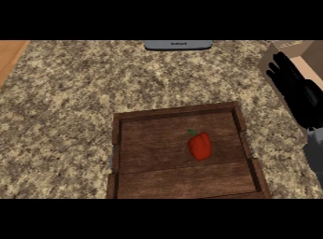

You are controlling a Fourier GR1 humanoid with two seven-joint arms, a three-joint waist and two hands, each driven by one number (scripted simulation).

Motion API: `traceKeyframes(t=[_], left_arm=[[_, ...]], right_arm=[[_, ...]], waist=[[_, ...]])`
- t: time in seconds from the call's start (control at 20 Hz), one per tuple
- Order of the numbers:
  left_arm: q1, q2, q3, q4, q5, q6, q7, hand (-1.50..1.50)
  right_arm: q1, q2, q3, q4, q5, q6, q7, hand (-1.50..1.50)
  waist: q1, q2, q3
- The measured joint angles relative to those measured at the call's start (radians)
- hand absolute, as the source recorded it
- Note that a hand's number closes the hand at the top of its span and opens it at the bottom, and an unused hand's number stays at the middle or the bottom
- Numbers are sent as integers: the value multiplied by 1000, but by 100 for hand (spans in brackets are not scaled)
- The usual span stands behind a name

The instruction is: Pick the bell pepper from the tray and place it in the cardboard box

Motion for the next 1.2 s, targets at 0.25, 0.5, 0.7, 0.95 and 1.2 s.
traceKeyframes(t=[0.25, 0.5, 0.7, 0.95, 1.2], left_arm=[[23, -78, -31, -70, 70, -34, 62, 0], [25, -186, -91, -115, 153, -66, 138, 0], [40, -224, -123, -171, 177, -71, 198, 0], [43, -247, -139, -207, 178, -63, 240, 0], [52, -248, -140, -225, 181, -68, 252, 0]], right_arm=[[63, 9, -77, -29, 25, -99, -72, 150], [167, -59, -70, 4, 216, -230, -125, -150], [239, -43, -46, -45, 335, -328, -229, -150], [271, -148, 11, -171, 421, -258, -166, -150], [256, -305, 98, -293, 447, -65, 30, -150]], waist=[[-14, 17, -22], [-26, 26, -32], [-15, 27, -31], [-12, 26, -32], [-5, 25, -34]])
